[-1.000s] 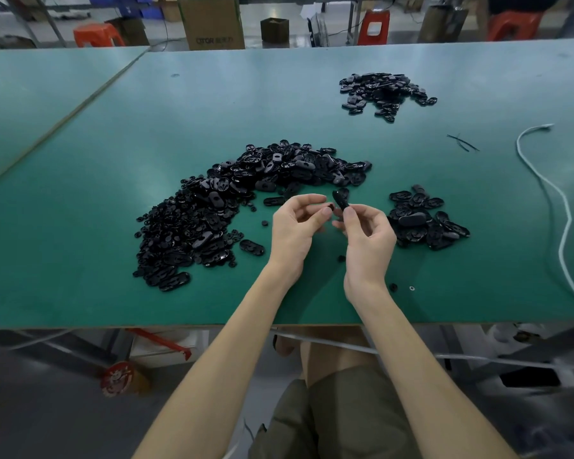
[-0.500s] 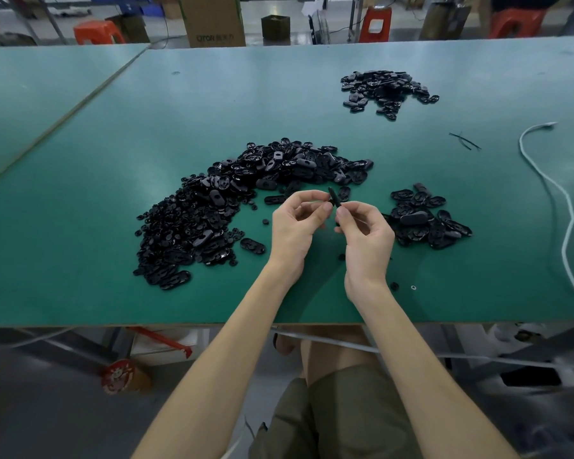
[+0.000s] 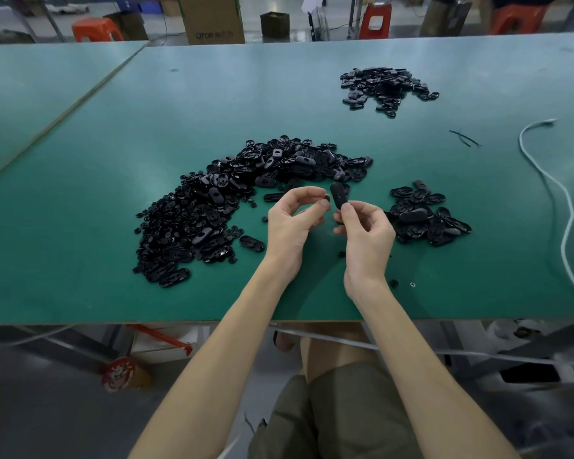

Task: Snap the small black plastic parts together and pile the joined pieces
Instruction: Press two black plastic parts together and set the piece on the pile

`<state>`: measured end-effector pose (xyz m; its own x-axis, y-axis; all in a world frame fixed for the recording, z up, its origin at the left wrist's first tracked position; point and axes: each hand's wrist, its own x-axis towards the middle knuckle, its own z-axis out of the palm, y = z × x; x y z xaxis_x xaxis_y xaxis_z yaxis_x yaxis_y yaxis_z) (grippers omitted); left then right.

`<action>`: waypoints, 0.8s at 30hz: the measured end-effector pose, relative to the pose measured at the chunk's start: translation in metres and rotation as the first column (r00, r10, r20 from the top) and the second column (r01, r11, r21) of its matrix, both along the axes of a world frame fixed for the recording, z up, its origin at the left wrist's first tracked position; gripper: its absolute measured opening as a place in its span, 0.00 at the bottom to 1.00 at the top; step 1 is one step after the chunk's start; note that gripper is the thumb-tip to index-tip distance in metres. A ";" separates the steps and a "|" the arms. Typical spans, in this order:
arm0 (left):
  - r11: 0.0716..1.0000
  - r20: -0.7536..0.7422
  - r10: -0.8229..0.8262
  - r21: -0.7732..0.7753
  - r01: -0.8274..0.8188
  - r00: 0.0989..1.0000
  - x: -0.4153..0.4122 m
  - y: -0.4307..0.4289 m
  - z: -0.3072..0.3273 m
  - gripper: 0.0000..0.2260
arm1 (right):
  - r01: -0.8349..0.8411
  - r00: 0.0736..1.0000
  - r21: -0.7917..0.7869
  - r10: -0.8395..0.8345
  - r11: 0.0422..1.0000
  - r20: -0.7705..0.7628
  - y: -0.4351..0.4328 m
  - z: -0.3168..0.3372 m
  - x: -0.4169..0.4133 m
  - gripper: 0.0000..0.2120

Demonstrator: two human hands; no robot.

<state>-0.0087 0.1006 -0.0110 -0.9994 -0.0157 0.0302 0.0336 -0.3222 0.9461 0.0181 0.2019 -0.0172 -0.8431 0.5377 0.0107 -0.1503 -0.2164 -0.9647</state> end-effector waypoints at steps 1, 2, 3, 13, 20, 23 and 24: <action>1.000 -0.004 -0.004 -0.013 0.004 1.000 0.000 0.000 0.000 0.08 | -0.001 1.000 0.004 0.001 1.000 0.003 0.000 0.000 0.000 0.01; 1.000 -0.011 -0.007 -0.028 0.007 1.000 0.000 0.000 0.000 0.09 | -0.003 1.000 0.009 0.003 1.000 0.005 0.000 0.000 0.000 0.00; 0.999 -0.019 -0.011 -0.041 0.010 1.000 0.001 0.000 0.001 0.11 | -0.004 1.000 0.014 0.004 1.000 0.006 0.000 0.000 0.000 0.00; 0.997 0.088 -0.074 0.028 0.072 0.993 -0.002 -0.002 0.000 0.14 | -0.047 0.999 0.143 0.046 0.989 0.005 0.001 -0.001 0.001 0.05; 0.990 0.103 -0.106 0.105 0.095 0.989 -0.004 -0.001 0.001 0.11 | -0.075 0.997 0.172 0.075 0.982 0.008 0.001 -0.001 0.001 0.08; 0.989 0.095 -0.114 0.104 0.104 0.989 -0.004 -0.001 0.000 0.12 | -0.076 0.997 0.180 0.077 0.981 0.001 0.000 0.000 0.001 0.10; 0.990 0.087 -0.114 0.093 0.106 0.990 -0.003 -0.001 0.000 0.12 | -0.077 0.997 0.178 0.079 0.981 -0.004 0.000 0.000 0.001 0.10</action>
<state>-0.0122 0.1000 -0.0107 -0.9936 0.0962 -0.0590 -0.0929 -0.4013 0.9112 0.0190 0.2022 -0.0171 -0.8816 0.4591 0.1093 -0.1501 -0.0532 -0.9872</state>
